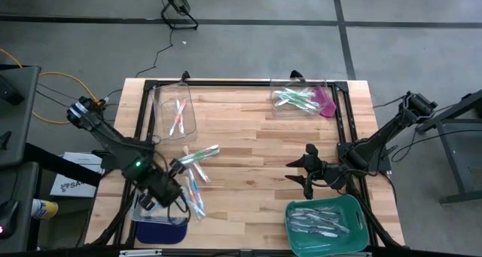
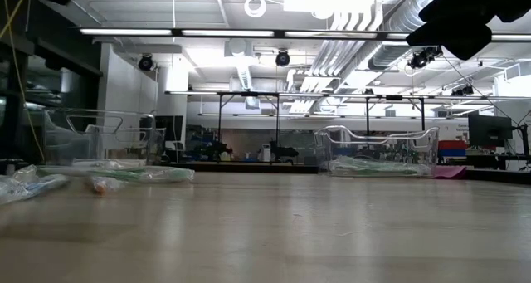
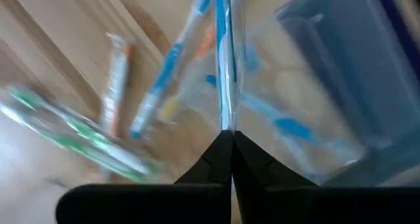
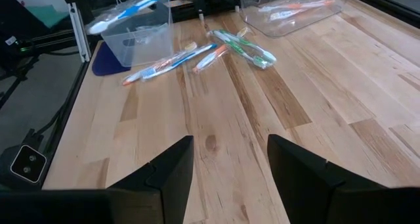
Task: Pick & Place Toothbrushes
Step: Put the blue toothbrush into the bottom transparent bin
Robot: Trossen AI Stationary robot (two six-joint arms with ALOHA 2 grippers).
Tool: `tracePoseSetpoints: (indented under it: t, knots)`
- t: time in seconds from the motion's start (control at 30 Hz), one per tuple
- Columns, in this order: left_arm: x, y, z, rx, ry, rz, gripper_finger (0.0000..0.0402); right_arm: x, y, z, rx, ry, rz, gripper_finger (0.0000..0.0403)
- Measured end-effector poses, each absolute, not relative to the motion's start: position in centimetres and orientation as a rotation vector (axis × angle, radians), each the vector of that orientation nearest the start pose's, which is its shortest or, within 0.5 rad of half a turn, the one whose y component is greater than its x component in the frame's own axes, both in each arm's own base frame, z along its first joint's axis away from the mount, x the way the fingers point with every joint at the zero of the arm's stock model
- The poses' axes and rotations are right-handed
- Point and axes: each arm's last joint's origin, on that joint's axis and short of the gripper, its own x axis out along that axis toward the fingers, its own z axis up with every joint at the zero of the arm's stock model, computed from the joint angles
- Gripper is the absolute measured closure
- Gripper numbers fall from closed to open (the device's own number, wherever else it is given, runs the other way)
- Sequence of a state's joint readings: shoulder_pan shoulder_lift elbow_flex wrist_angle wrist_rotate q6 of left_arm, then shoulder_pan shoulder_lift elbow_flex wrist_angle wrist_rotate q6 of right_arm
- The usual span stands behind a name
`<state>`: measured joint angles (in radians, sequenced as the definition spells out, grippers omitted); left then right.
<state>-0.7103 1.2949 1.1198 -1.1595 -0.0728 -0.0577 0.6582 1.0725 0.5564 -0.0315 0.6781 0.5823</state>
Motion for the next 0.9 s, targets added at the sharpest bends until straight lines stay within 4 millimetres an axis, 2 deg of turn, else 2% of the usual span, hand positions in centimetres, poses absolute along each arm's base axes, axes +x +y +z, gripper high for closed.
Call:
tracePoseSetpoints:
  t: [0.27, 0.57, 0.77, 0.9]
  knots:
    - [14.2, -17.2, 28.0, 0.196, 1.261, -0.245, 0.0401, 18.0, 11.6, 22.0, 0.235, 0.405, -0.141, 0.0215]
    - [9.3, -20.2, 28.1, -0.039, 1.119, -0.029, 0.0401, 18.0, 11.6, 21.9, 0.255, 0.408, -0.148, 0.0215]
    - [6.9, -21.8, 26.4, -0.115, 1.187, 0.105, 0.0401, 18.0, 11.6, 21.9, 0.257, 0.407, -0.148, 0.0215]
    - [6.2, -22.8, 25.2, -0.159, 1.245, 0.176, 0.0401, 18.0, 11.6, 21.9, 0.257, 0.407, -0.148, 0.0215]
